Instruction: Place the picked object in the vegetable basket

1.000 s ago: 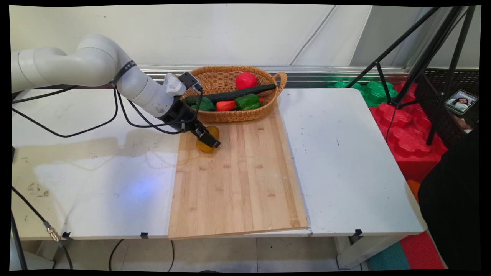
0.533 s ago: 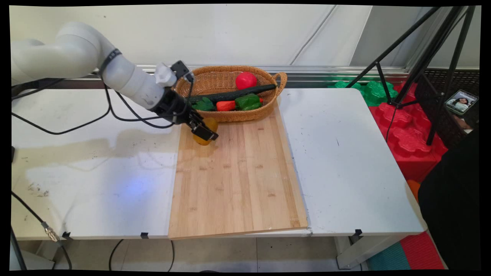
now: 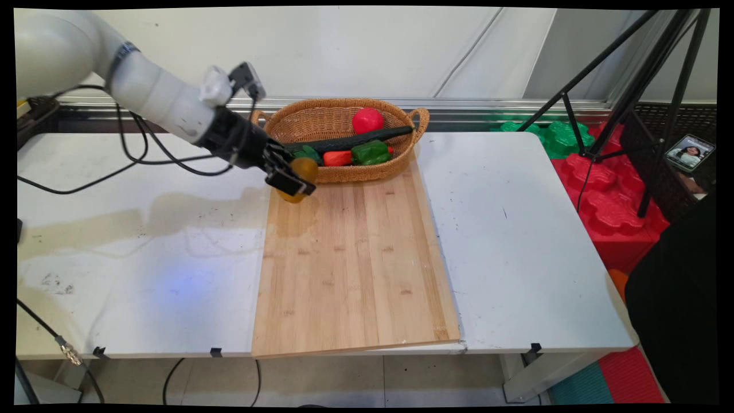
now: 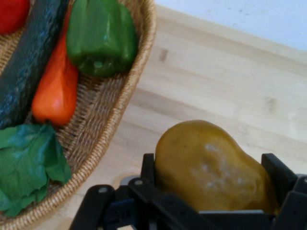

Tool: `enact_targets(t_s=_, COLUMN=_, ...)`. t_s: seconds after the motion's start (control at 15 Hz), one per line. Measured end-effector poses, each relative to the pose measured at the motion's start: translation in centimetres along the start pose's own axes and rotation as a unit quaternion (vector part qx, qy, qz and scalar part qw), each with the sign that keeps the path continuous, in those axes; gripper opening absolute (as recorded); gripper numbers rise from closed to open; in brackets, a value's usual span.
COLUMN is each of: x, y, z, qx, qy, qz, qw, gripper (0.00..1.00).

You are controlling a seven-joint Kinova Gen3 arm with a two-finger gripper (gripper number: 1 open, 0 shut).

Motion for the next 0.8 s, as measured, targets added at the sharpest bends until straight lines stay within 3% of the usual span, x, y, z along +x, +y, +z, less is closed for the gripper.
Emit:
enact_targets(t_s=0.4, x=1.1, y=-1.0, z=-5.2, qx=-0.009, qy=0.034, qz=0.022, qw=0.9991, gripper=0.00)
enact_targets(t_s=0.8, x=2.3, y=-4.3, z=-8.4, qx=0.015, qy=0.056, qz=0.044, qw=0.9973, gripper=0.00)
